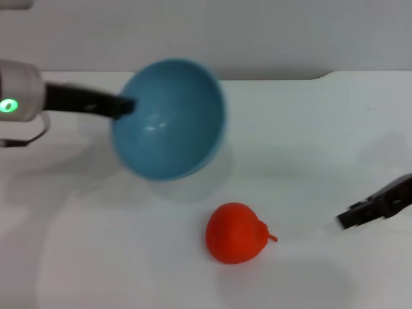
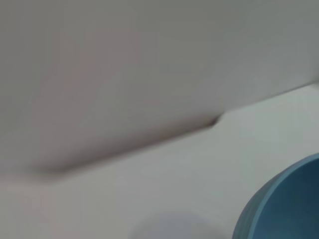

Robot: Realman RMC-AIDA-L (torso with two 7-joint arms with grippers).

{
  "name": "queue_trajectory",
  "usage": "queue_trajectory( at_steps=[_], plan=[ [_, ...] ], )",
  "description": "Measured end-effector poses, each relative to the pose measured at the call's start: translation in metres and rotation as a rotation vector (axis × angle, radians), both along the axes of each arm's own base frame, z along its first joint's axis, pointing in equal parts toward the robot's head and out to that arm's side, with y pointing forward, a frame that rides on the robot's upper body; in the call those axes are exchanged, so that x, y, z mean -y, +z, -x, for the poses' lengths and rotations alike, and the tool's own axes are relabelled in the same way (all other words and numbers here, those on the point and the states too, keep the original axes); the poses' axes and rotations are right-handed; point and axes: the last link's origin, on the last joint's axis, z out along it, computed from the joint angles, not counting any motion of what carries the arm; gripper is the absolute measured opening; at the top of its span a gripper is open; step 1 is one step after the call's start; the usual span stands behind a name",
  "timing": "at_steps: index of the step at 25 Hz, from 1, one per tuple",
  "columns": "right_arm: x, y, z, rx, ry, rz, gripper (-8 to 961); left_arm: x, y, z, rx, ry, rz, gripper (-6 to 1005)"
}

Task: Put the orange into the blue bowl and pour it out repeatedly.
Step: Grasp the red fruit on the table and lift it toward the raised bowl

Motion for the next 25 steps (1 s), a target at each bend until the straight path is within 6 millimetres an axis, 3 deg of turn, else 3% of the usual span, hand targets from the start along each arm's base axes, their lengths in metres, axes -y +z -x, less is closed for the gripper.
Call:
queue_trajectory(
  at_steps=[4,8,14,20,25],
  plan=[
    [-0.002,-0.026,0.017,-0.041,0.188,0.075,460,0.006,0.010,0.017,-0.078,0.166,0.045,-1],
    [-0.015,-0.060,0.031,-0.049,0.332,0.081,466,0.015,0.007,0.018,-0.099,0.164,0.072,-1],
    [-0.022,-0.085,0.049,-0.046,0.445,0.111,475,0.019,-0.002,0.016,-0.127,0.167,0.111,-2],
    [-0.028,-0.111,0.067,-0.045,0.513,0.108,667,0.019,-0.002,0.017,-0.134,0.170,0.114,-2],
    [-0.028,-0.128,0.062,-0.083,0.485,0.080,667,0.019,-0.002,0.017,-0.138,0.166,0.115,-2]
  ],
)
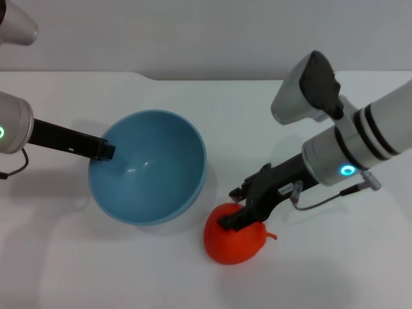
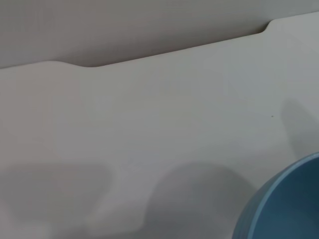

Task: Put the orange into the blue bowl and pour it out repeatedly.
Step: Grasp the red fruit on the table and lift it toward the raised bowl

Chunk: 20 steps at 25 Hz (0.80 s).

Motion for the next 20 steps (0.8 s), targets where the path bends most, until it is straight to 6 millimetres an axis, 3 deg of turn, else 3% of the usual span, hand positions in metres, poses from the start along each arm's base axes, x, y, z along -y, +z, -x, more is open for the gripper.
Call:
queue_trajectory(
  at_steps=[16,20],
  plan=[
    [0.007,-0.006,-0.016,-0.035,-0.085,0.003,663,-0.006,0.002,-0.006,-0.034,-0.034,-0.004,-2],
    [0.005,0.000,-0.019,-0.076,-0.117,-0.027,427,-0.007,0.001,-0.007,-0.036,-0.039,-0.003,-2]
  ],
)
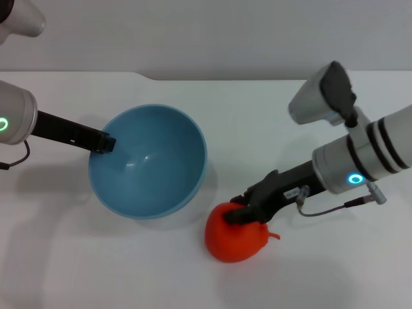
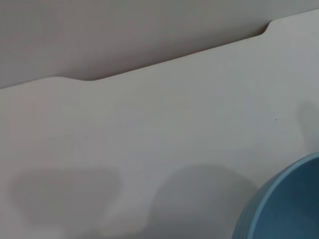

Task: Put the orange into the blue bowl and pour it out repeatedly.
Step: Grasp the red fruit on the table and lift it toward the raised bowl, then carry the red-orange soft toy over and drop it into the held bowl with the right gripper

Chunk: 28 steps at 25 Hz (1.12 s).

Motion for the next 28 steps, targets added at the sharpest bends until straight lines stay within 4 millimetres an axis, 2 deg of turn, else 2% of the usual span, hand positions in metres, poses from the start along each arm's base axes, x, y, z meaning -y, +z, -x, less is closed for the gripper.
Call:
queue_trajectory(
  at_steps=[4,7,13,14,15,16,21,24,28],
  plan=[
    [0.002,0.009,-0.003,-0.028,-0.009,-0.027,264,-0.001,-0.001,0.000,-0.003,-0.007,0.005,-2],
    [0.004,0.022,-0.008,-0.060,-0.031,-0.060,207,-0.002,-0.002,-0.001,-0.007,-0.008,0.011,-1],
    [0.011,0.067,-0.018,-0.128,-0.040,-0.167,92,-0.007,-0.016,0.003,-0.079,0.000,0.059,-1],
    [0.015,0.085,-0.016,-0.144,-0.011,-0.201,73,-0.008,-0.026,0.002,-0.094,-0.003,0.096,-1],
    [0.015,0.085,-0.016,-0.144,-0.011,-0.201,66,-0.008,-0.026,0.002,-0.094,-0.003,0.096,-1],
    [0.016,0.094,-0.013,-0.160,0.003,-0.217,60,-0.008,-0.029,0.001,-0.097,-0.006,0.107,-1],
    [0.020,0.122,0.010,-0.299,0.107,-0.250,27,-0.008,-0.059,-0.018,-0.138,-0.081,0.192,-1],
    [0.021,0.121,0.017,-0.306,0.156,-0.237,26,-0.008,-0.077,-0.027,-0.150,-0.112,0.235,-1],
    [0.024,0.107,0.030,-0.289,0.219,-0.175,47,-0.008,-0.096,-0.041,-0.135,-0.147,0.281,-2]
  ],
)
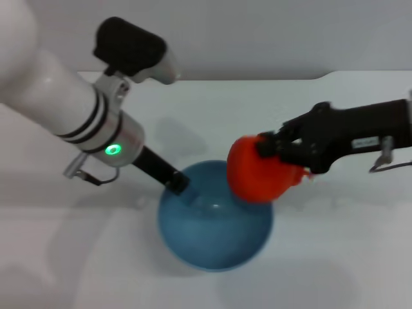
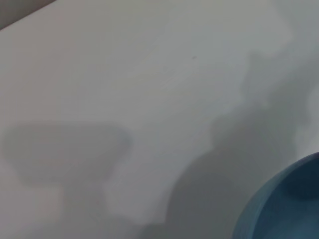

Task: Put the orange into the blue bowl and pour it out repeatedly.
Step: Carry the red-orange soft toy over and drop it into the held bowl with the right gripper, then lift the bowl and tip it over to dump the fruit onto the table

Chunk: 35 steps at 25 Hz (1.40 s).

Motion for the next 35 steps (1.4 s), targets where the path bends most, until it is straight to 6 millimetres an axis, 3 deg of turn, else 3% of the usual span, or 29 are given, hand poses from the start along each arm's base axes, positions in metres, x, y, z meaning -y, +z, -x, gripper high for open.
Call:
queue_trajectory(
  at_steps=[4,10,14,18,23,28,31,35],
  plan=[
    [0.003,-0.019,0.008,0.038,0.055,0.043,82,0.001,-0.011,-0.022,0.044,-0.050,0.028,-2],
    [0.005,-0.039,0.010,0.110,0.083,0.076,156,0.001,-0.011,-0.028,0.065,-0.062,0.032,-1],
    [0.003,-0.037,0.010,0.107,0.078,0.058,222,0.002,-0.012,-0.029,0.074,-0.061,0.033,-1],
    [-0.005,-0.021,0.003,0.075,0.012,0.003,288,0.001,-0.009,-0.025,0.078,-0.050,0.021,-2],
    [-0.012,0.008,-0.027,0.022,-0.169,-0.081,521,0.001,0.004,-0.019,0.096,-0.074,-0.038,-2],
    [-0.005,0.023,-0.065,0.046,-0.362,-0.110,549,0.003,0.030,-0.022,0.096,-0.174,-0.171,-1],
    [0.002,0.021,-0.090,0.102,-0.450,-0.093,549,0.003,0.045,-0.025,0.107,-0.201,-0.233,-1],
    [0.005,0.020,-0.109,0.161,-0.522,-0.081,549,0.005,0.057,-0.036,0.131,-0.277,-0.294,-2]
  ],
)
